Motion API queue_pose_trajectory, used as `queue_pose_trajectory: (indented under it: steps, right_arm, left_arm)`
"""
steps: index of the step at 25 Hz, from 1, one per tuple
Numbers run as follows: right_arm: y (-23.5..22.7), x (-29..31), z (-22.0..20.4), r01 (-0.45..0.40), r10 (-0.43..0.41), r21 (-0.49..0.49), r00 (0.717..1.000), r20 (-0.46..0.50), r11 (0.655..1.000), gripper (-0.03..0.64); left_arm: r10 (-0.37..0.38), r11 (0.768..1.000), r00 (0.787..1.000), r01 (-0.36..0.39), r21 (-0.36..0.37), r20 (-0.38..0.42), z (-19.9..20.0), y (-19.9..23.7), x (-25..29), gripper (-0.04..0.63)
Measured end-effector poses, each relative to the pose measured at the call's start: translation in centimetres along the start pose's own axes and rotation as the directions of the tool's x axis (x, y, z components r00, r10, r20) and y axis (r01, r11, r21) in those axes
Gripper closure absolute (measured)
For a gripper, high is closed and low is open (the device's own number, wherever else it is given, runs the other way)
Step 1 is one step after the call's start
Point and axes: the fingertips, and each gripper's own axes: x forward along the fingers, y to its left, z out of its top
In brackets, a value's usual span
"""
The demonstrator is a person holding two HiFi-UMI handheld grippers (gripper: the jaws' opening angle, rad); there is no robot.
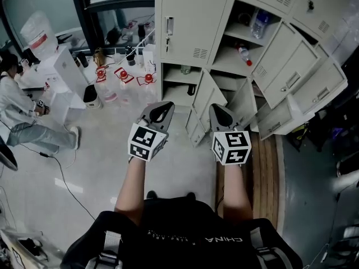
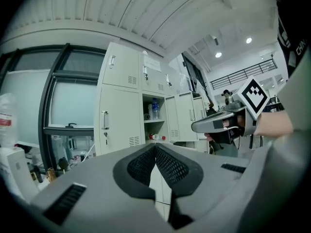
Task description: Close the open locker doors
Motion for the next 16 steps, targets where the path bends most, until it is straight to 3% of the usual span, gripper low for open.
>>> queue_pose_trajectory:
  steps: [16]
  right_arm:
    - [-0.5, 1.7, -0.2, -0.01, 0.01, 0.008, 1.0, 0.012, 1.0, 0.581]
  left_arm:
    - [0.003, 1.0, 1.0, -0.003, -0.022, 0.013, 0.2, 1.2, 1.8, 0.575]
